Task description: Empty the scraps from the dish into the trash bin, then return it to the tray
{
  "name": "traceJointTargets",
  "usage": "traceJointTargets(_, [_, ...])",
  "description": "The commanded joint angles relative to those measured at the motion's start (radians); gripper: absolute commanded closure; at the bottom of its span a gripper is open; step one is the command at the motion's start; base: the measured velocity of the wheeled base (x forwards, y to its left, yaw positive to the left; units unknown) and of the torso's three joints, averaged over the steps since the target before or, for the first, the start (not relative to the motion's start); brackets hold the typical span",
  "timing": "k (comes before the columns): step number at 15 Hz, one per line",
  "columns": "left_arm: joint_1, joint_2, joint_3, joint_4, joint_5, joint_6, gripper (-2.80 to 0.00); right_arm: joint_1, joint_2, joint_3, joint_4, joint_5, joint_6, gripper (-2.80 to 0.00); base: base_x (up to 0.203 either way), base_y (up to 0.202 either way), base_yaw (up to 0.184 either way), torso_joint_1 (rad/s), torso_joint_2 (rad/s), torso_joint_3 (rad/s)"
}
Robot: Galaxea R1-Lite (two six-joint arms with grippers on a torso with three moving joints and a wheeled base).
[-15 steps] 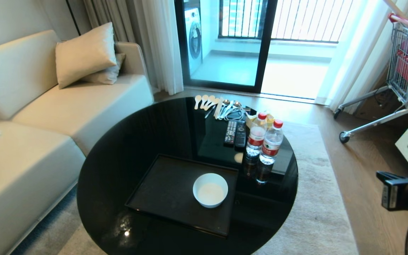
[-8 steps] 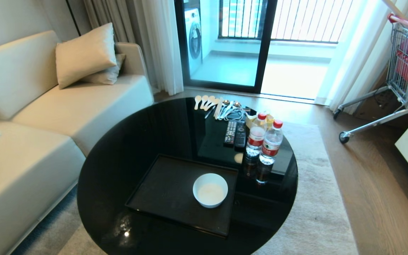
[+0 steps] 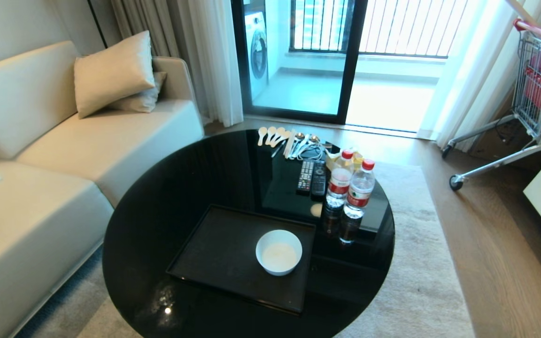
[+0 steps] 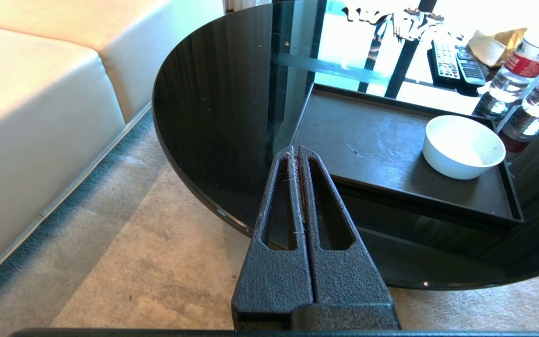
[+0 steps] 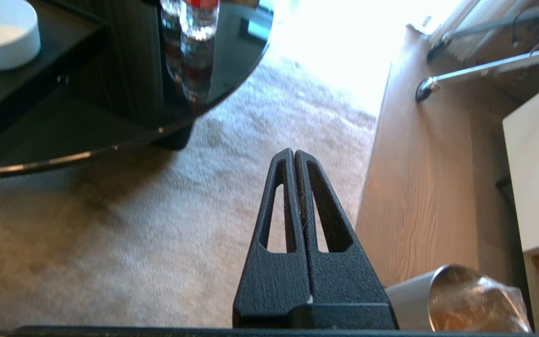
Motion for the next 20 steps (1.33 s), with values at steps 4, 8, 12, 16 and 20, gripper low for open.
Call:
traceJointTargets(4, [0.0, 0.0, 0.0, 0.0, 0.0, -0.001, 0.0, 0.013, -0.203, 0.001, 0.003, 0.03, -0.007, 0.0, 0.0, 0.0, 0.0, 0.0, 0.0, 0.0])
traceJointTargets(8, [0.0, 0.0, 0.0, 0.0, 0.0, -0.001, 0.0, 0.013, -0.203, 0.001, 0.004, 0.031, 0.006, 0.0, 0.0, 0.0, 0.0, 0.0, 0.0, 0.0])
traceJointTargets(12, [0.0, 0.0, 0.0, 0.0, 0.0, -0.001, 0.0, 0.013, -0.203, 0.001, 0.006, 0.031, 0.006, 0.0, 0.0, 0.0, 0.0, 0.0, 0.0, 0.0])
traceJointTargets(16, [0.0, 0.0, 0.0, 0.0, 0.0, -0.001, 0.0, 0.013, -0.203, 0.001, 0.006, 0.031, 0.006, 0.0, 0.0, 0.0, 0.0, 0.0, 0.0, 0.0])
traceJointTargets(20, [0.0, 0.0, 0.0, 0.0, 0.0, -0.001, 0.0, 0.013, -0.203, 0.001, 0.006, 0.029, 0.005, 0.0, 0.0, 0.0, 0.0, 0.0, 0.0, 0.0])
